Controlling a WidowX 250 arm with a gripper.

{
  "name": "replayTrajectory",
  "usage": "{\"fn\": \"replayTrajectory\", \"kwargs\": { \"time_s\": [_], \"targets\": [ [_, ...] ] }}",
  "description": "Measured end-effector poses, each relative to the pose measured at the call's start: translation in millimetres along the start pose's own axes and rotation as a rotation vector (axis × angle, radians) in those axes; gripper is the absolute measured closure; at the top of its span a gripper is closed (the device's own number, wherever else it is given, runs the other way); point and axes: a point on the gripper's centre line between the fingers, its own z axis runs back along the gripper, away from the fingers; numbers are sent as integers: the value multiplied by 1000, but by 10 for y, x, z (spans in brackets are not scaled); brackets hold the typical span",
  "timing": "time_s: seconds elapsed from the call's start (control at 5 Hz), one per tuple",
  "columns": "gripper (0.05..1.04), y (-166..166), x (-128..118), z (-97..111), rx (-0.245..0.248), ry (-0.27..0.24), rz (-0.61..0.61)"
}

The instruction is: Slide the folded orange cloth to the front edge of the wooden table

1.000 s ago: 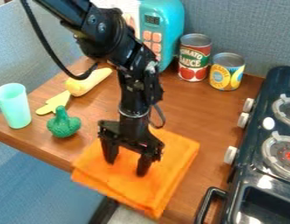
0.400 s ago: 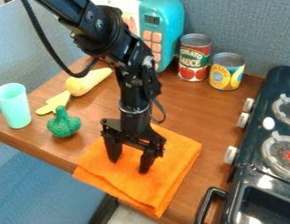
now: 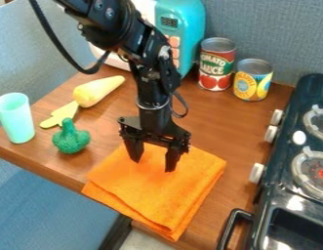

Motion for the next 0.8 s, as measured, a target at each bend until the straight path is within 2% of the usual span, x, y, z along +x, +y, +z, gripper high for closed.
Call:
{"fn": "replayTrajectory", "kwargs": {
  "time_s": [0.2, 0.4, 0.6, 0.8],
  "targets": [
    [83, 20, -68, 23, 10, 43, 11],
    [83, 157, -93, 332, -11, 105, -5],
    [83, 383, -105, 645, -6, 141, -62],
    [83, 535, -65, 697, 2, 129, -129]
  ]
}}
